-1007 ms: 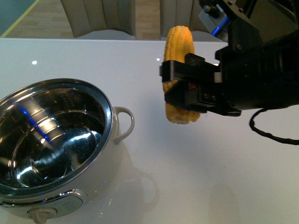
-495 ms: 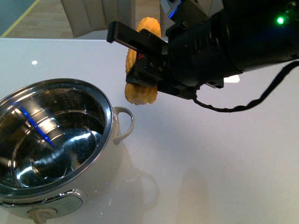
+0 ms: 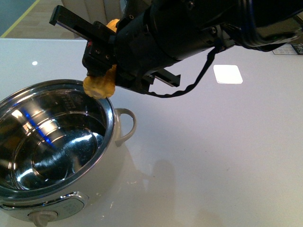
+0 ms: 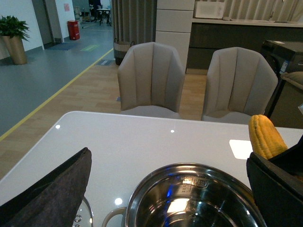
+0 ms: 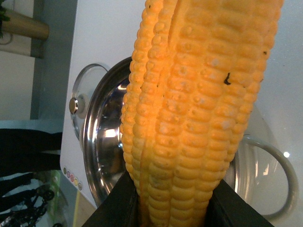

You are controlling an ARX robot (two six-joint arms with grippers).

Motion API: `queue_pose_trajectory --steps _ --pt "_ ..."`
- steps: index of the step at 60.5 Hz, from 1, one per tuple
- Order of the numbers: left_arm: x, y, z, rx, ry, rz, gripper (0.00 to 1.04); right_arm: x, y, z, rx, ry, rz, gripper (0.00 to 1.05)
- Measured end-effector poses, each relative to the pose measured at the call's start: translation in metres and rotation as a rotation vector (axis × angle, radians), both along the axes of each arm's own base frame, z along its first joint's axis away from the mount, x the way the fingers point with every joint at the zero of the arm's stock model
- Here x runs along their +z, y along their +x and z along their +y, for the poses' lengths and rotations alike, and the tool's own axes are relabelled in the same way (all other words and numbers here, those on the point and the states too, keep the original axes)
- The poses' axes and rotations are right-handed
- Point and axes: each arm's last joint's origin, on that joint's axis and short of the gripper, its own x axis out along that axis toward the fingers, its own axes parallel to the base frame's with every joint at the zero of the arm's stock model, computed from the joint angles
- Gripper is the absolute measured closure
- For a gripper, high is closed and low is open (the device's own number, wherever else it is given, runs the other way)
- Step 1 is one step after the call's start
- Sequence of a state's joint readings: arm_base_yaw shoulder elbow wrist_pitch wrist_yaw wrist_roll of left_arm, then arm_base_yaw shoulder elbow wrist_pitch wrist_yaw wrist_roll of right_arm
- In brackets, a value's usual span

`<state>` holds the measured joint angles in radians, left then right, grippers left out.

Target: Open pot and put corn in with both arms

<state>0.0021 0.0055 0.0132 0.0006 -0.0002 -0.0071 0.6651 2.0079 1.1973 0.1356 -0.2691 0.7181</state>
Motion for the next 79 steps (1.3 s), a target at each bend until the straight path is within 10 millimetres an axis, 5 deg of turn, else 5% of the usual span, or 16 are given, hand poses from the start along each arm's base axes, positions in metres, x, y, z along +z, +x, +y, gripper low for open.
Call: queue_pose_trajectory --steps 50,79 --pt "0.0 0.0 0.0 0.0 0.0 0.0 0.07 -0.049 -0.009 0.052 0.084 -0.079 0.148 0.82" --pt "0.0 0.0 0.0 0.0 0.0 0.0 0.07 -0.053 -0.01 0.056 0.089 -0.087 0.148 0.09"
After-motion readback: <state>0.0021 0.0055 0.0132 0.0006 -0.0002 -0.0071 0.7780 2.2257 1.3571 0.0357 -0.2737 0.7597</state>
